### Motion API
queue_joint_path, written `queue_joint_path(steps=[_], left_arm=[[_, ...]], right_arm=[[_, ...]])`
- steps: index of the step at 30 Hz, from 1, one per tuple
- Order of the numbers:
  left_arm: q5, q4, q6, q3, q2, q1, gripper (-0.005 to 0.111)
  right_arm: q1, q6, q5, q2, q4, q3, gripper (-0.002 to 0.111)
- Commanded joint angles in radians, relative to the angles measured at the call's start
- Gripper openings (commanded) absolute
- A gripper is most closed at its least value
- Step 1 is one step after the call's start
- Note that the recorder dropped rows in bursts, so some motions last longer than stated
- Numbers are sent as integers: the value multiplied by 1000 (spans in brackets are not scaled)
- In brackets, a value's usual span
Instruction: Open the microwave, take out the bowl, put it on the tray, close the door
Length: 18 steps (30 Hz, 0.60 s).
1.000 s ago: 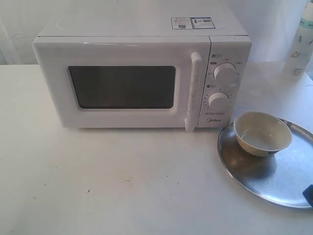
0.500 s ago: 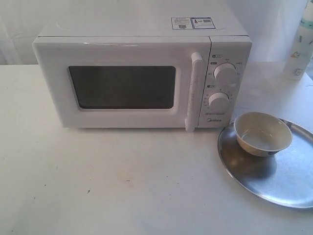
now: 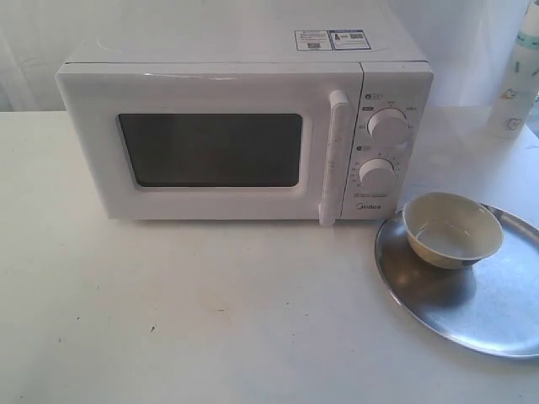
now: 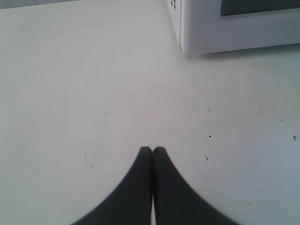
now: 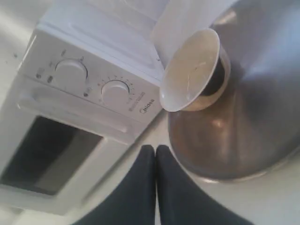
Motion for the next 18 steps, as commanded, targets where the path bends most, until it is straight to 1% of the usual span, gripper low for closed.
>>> queue_joint_path(steps=[1, 2, 6, 10, 12, 18], left_arm=[[3, -8, 0, -3, -2, -5, 0], [3, -8, 0, -3, -2, -5, 0], [3, -8, 0, -3, -2, -5, 0], [3, -8, 0, -3, -2, -5, 0], [3, -8, 0, -3, -2, -5, 0], [3, -8, 0, -3, -2, -5, 0]], right_arm=[[-54, -587, -21, -6, 66, 1, 0], [-76, -651, -21, -6, 92, 1, 0], [-139, -721, -30, -6, 106, 1, 0], [-144, -940, -35, -6, 83, 1, 0], [-144, -972, -35, -6, 46, 1, 0], [-144, -980, -35, -6, -46, 1, 0]])
